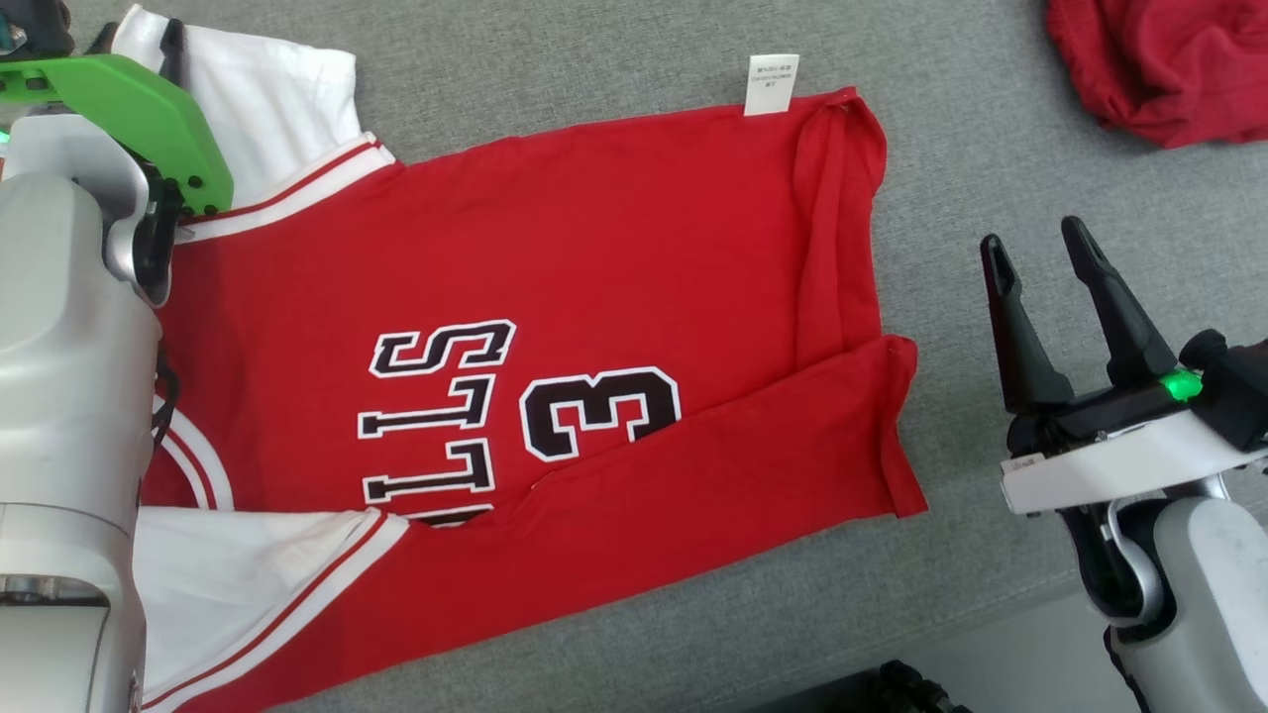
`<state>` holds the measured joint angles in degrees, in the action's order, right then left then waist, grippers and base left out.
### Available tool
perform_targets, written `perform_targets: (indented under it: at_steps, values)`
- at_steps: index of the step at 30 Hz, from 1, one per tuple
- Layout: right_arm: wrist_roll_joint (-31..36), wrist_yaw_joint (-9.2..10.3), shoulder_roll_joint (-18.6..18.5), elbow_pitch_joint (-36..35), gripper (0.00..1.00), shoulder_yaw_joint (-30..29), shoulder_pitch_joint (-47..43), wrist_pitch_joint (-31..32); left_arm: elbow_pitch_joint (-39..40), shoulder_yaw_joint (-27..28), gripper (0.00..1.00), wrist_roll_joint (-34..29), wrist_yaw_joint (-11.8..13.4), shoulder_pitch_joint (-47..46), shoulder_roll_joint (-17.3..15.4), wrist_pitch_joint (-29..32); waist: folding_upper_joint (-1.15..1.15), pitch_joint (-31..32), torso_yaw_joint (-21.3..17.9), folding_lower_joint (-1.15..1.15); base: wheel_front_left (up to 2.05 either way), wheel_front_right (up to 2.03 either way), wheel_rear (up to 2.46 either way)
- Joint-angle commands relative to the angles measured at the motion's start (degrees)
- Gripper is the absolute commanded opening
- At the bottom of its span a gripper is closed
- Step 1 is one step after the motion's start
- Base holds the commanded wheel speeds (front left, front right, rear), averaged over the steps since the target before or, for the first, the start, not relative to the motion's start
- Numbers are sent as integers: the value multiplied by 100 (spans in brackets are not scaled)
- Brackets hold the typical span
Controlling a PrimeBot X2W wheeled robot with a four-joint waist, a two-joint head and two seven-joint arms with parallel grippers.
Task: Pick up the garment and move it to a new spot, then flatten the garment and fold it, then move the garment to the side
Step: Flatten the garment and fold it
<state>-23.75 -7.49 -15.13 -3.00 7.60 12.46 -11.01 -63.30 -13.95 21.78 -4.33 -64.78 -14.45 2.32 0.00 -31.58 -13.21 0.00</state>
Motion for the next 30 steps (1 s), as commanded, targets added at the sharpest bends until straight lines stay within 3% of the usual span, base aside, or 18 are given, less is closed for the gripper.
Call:
perform_targets:
  at_steps: [1, 20, 21, 22, 23, 30]
  values:
    - [-53, 0, -64, 113, 100, -7, 187, 21, -233, -64, 0, 32, -45, 161, 82, 9, 0, -13, 79, 0, 0, 0, 0]
    - [-738, 0, -692, 2490, 100, 1016, 2351, 170, -555, -465, 0, -32, -238, -552, 637, -992, 0, -128, 846, 0, 0, 0, 0]
    - [-757, 0, -707, 2597, 82, 1066, 2439, 155, -570, -476, 0, -22, -243, -557, 647, -1029, 0, -124, 861, 0, 0, 0, 0]
    - [-785, 0, -730, 2714, 25, 1129, 2530, 129, -583, -474, 0, -3, -250, -563, 662, -1102, 0, -118, 884, 0, 0, 0, 0]
    - [-795, 0, -754, 2788, 0, 1180, 2582, 119, -594, -478, 0, 8, -254, -566, 672, -1156, 0, -108, 905, 0, 0, 0, 0]
    - [-855, 0, -1048, 2757, 0, 1299, 2759, -258, -281, -336, 0, 109, -193, -316, 540, -1715, 0, 177, 1024, 0, 0, 0, 0]
